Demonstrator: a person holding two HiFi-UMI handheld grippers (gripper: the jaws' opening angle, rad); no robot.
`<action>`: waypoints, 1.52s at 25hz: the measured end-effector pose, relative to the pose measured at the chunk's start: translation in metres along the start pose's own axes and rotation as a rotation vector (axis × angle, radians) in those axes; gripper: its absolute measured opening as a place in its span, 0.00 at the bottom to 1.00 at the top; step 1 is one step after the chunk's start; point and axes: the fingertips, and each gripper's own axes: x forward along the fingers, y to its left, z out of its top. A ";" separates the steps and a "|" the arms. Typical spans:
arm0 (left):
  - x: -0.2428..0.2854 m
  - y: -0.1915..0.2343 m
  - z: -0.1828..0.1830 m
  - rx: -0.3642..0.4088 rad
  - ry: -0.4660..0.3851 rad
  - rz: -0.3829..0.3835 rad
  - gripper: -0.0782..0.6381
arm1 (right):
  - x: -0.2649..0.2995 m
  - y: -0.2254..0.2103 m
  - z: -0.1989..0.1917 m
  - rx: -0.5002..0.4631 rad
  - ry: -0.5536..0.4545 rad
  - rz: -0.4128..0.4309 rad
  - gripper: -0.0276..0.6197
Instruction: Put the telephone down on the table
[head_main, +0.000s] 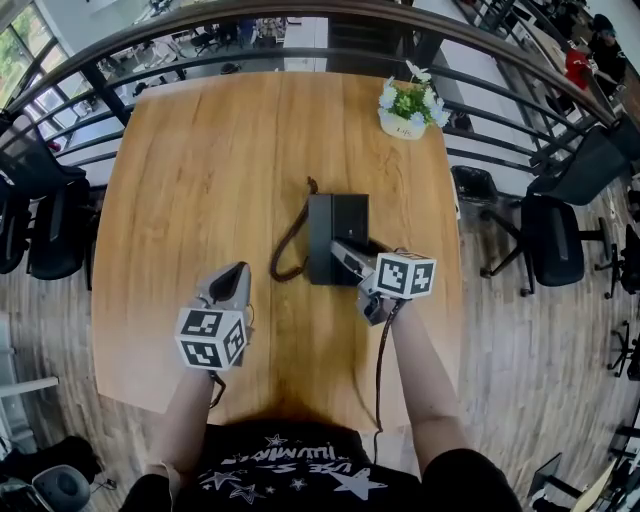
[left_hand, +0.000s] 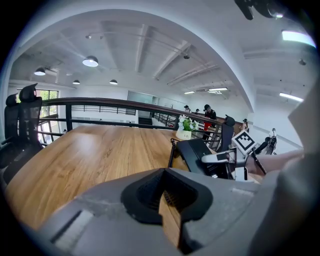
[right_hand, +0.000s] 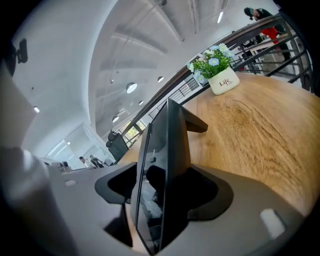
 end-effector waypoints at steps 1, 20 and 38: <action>0.000 -0.004 -0.002 0.001 0.002 -0.007 0.11 | 0.001 -0.003 -0.003 -0.018 0.013 -0.015 0.52; -0.035 -0.011 0.008 0.075 -0.061 -0.022 0.11 | -0.041 -0.009 0.007 -0.220 -0.064 -0.261 0.59; -0.131 0.034 0.030 0.439 -0.247 -0.073 0.11 | -0.051 0.143 -0.033 -0.562 -0.196 -0.433 0.45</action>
